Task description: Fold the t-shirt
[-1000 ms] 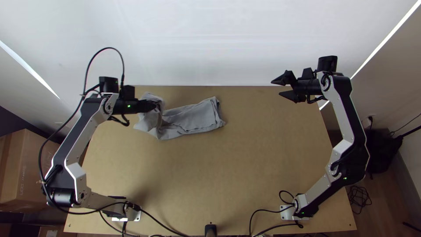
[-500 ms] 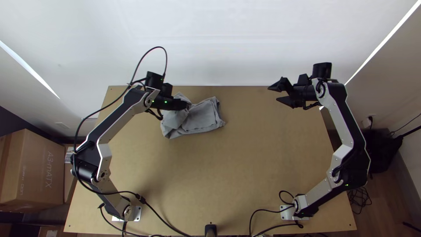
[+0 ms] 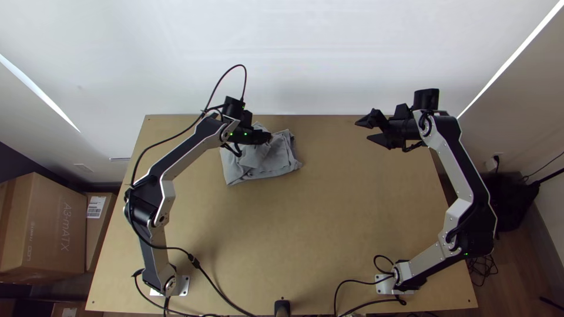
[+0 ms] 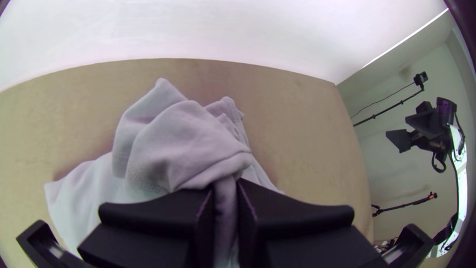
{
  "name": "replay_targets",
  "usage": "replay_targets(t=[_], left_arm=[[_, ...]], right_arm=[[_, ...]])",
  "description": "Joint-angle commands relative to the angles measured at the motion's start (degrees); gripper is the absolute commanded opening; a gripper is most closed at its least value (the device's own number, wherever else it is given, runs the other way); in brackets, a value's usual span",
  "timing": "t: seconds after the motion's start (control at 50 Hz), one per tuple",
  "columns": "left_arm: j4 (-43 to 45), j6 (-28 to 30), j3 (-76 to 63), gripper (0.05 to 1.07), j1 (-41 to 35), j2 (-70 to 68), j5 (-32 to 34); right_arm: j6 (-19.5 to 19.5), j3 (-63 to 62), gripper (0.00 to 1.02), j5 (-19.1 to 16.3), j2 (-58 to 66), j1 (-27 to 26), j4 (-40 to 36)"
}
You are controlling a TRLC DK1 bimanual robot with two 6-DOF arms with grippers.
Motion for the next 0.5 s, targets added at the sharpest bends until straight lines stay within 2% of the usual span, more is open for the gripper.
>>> replay_targets(t=[0.0,0.16,0.18,0.2,0.22,0.24,0.26,0.28,0.34,0.48], left_arm=[[0.7,-2.0,4.3,0.08,-2.1,3.3,-0.1],[0.6,-1.8,8.5,0.10,-5.9,6.6,-0.1],[0.2,-1.6,9.2,0.20,-6.6,7.0,-0.1],[-0.4,-1.3,10.0,0.37,-7.3,7.5,0.0],[-1.2,-0.7,10.7,0.60,-8.1,7.8,0.1],[-1.4,-0.1,11.5,0.88,-8.6,8.2,0.1],[-1.4,0.1,12.3,1.07,-9.1,8.5,0.1],[-1.1,0.3,13.0,1.02,-9.7,8.7,0.0],[-1.1,2.1,14.7,1.03,-10.4,8.9,0.0],[0.6,2.5,17.2,1.02,-11.3,4.7,-1.4]], right_arm=[[-0.2,-2.7,0.99,0.5,-1.8,0.4,1.3],[-0.7,-6.0,0.99,1.7,-1.7,1.4,3.1],[-0.7,-6.5,0.99,1.9,-1.6,1.6,3.5],[-0.8,-7.2,0.99,2.0,-1.5,1.9,3.8],[-0.9,-7.8,0.99,2.1,-1.4,2.0,4.0],[-0.9,-8.4,0.99,2.1,-1.3,2.1,4.4],[-0.9,-9.0,0.99,2.1,-1.2,2.3,4.7],[-1.0,-9.6,0.99,2.3,-0.9,2.5,5.0],[-1.1,-11.3,0.99,2.8,-0.7,3.1,6.2],[-2.2,-14.4,0.99,4.8,-0.4,6.5,8.9]])
